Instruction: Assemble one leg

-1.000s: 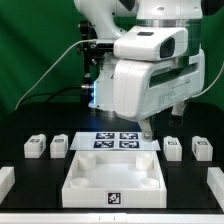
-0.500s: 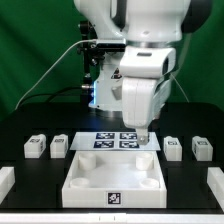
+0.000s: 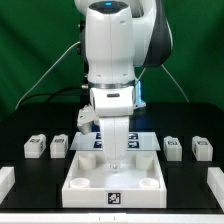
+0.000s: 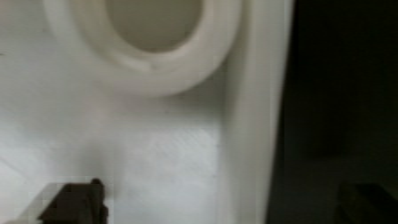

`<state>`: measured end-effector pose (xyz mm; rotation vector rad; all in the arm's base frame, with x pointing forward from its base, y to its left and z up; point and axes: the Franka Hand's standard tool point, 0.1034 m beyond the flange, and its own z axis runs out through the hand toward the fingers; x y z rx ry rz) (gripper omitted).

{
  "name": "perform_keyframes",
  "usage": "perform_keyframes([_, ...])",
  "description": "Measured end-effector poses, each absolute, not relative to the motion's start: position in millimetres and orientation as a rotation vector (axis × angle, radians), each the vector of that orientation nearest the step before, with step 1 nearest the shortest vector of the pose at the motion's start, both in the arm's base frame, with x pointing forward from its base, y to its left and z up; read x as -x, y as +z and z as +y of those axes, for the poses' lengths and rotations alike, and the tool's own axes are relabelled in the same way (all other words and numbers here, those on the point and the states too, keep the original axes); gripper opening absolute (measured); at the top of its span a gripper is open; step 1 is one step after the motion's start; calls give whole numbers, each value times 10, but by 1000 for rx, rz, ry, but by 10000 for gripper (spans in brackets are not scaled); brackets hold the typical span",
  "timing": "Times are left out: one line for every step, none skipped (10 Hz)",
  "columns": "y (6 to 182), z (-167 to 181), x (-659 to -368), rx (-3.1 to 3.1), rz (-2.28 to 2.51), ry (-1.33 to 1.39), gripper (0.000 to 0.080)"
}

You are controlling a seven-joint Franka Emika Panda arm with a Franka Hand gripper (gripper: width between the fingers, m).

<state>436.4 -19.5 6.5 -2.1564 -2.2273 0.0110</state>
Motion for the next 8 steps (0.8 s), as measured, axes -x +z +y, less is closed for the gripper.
perform_keyframes([58, -190, -4364, 2165, -2218, 11, 538])
perform_keyframes([58, -195, -4363, 2166, -2217, 11, 538])
perform_keyframes([57, -196, -4363, 2166, -2217, 11, 390])
perform_keyframes([57, -196, -4362, 2167, -2217, 11, 390])
perform_keyframes([56, -197, -4361, 2166, -2216, 12, 200])
perform_keyframes([62, -200, -4370, 2169, -2218, 8, 52])
perform_keyframes([71, -203, -4388, 2174, -2221, -1, 52])
perform_keyframes([73, -203, -4394, 2175, -2222, -4, 52])
